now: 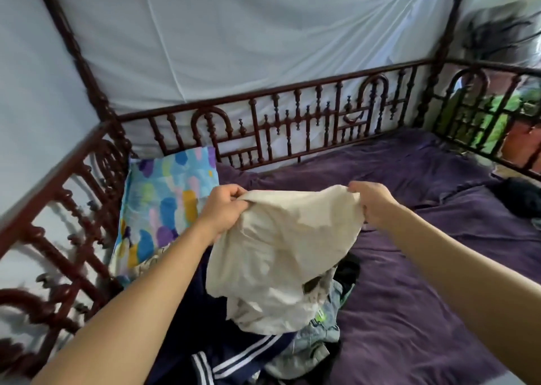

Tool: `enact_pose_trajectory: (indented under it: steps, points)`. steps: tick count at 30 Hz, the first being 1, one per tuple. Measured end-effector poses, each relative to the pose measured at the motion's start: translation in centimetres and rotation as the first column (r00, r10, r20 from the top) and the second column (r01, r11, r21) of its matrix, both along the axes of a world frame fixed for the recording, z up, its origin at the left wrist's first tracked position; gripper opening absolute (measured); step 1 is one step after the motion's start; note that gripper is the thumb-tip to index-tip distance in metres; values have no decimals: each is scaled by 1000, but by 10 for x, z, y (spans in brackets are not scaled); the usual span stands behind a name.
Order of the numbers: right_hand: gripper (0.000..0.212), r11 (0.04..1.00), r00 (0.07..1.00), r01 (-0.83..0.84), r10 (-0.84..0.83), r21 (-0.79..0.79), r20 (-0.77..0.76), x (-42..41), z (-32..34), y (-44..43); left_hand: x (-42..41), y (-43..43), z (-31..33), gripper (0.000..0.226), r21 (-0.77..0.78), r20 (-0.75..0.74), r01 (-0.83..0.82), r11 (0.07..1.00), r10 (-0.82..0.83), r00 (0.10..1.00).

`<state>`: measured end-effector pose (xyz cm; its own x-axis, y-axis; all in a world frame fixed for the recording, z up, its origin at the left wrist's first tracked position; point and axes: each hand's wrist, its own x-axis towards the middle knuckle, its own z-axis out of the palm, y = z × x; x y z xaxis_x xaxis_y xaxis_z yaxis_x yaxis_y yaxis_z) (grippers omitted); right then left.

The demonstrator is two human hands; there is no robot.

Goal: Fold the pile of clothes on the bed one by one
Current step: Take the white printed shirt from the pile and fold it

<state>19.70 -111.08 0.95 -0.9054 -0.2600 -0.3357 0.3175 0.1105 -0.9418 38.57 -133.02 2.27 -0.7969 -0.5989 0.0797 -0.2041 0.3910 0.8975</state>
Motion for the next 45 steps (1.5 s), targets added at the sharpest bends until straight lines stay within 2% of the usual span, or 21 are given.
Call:
enact_pose_trajectory:
  steps: [2, 5, 8, 9, 10, 12, 13, 16, 18, 20, 23, 26, 27, 29, 32, 35, 37, 39, 41, 43, 45]
  points:
    - [41, 977, 969, -151, 177, 151, -174, 22, -12, -13, -2, -6, 30, 14, -67, 26, 59, 996, -57, 998]
    - [72, 891, 820, -342, 438, 299, -368, 70, -17, -32, -6, -12, 68, 15, -51, 10, 116, 992, -116, 993]
    - [99, 815, 704, -353, 555, 460, -443, 102, -16, -59, -11, -16, 94, 15, -87, 31, 207, 974, -205, 978]
    - [96, 800, 690, -283, 553, 529, -467, 109, -16, -71, -12, -18, 100, 15, -111, 36, 238, 965, -236, 971]
    - [81, 795, 683, -202, 533, 572, -500, 112, -16, -84, -13, -20, 103, 15, -148, 45, 266, 953, -262, 964]
    - [27, 833, 667, -52, 440, 551, -602, 109, -11, -104, -12, -31, 105, 18, -292, 114, 302, 907, -281, 953]
    - [8, 848, 665, -2, 397, 530, -633, 102, -8, -107, -10, -40, 102, 23, -409, 186, 306, 860, -250, 950]
    - [18, 900, 731, 21, 284, 436, -621, 63, 0, -94, 4, -78, 76, 32, -733, 399, 312, 605, 10, 917]
    - [17, 937, 762, -11, 234, 349, -604, 41, 9, -81, 17, -106, 49, 31, -807, 423, 292, 514, 159, 892]
    - [17, 949, 772, -63, 242, 309, -587, 31, 20, -73, 27, -129, 27, 26, -790, 370, 186, 584, 213, 904]
    - [28, 915, 721, -117, 345, 385, -601, 31, 35, -66, 22, -138, 25, 13, -555, 240, -52, 830, 220, 946]
    - [59, 690, 581, 78, 555, 720, -595, 41, 44, -61, 1, -124, 46, 30, -326, 136, -41, 945, 90, 987]
    - [66, 608, 530, 176, 605, 774, -595, 46, 45, -63, -6, -117, 57, 29, -276, 99, -14, 961, 43, 994]
    - [66, 526, 482, 280, 647, 803, -591, 53, 46, -70, -17, -98, 77, 30, -242, 21, 20, 970, -15, 1000]
    - [58, 511, 439, 307, 673, 803, -596, 61, 43, -80, -28, -69, 98, 29, -204, -76, 79, 976, -97, 992]
    - [55, 546, 392, 320, 668, 774, -633, 74, 30, -93, -36, -49, 111, 25, -311, -116, 130, 942, -174, 978]
    - [32, 590, 421, 338, 601, 733, -679, 77, 19, -97, -37, -46, 116, 27, -482, -106, 85, 872, -154, 982]
    - [21, 612, 569, 276, 517, 741, -639, 64, 17, -84, -34, -58, 116, 25, -692, -49, 5, 722, -54, 997]
    - [24, 648, 703, 155, 458, 745, -544, 45, 24, -57, -25, -79, 111, 17, -791, 44, 0, 612, 57, 997]
    - [24, 689, 736, 93, 439, 719, -515, 27, 38, -29, -15, -96, 101, 14, -778, 148, 40, 627, 121, 982]
    - [24, 750, 702, 55, 440, 659, -560, 17, 59, -13, -13, -101, 93, 21, -738, 208, 87, 669, 104, 973]
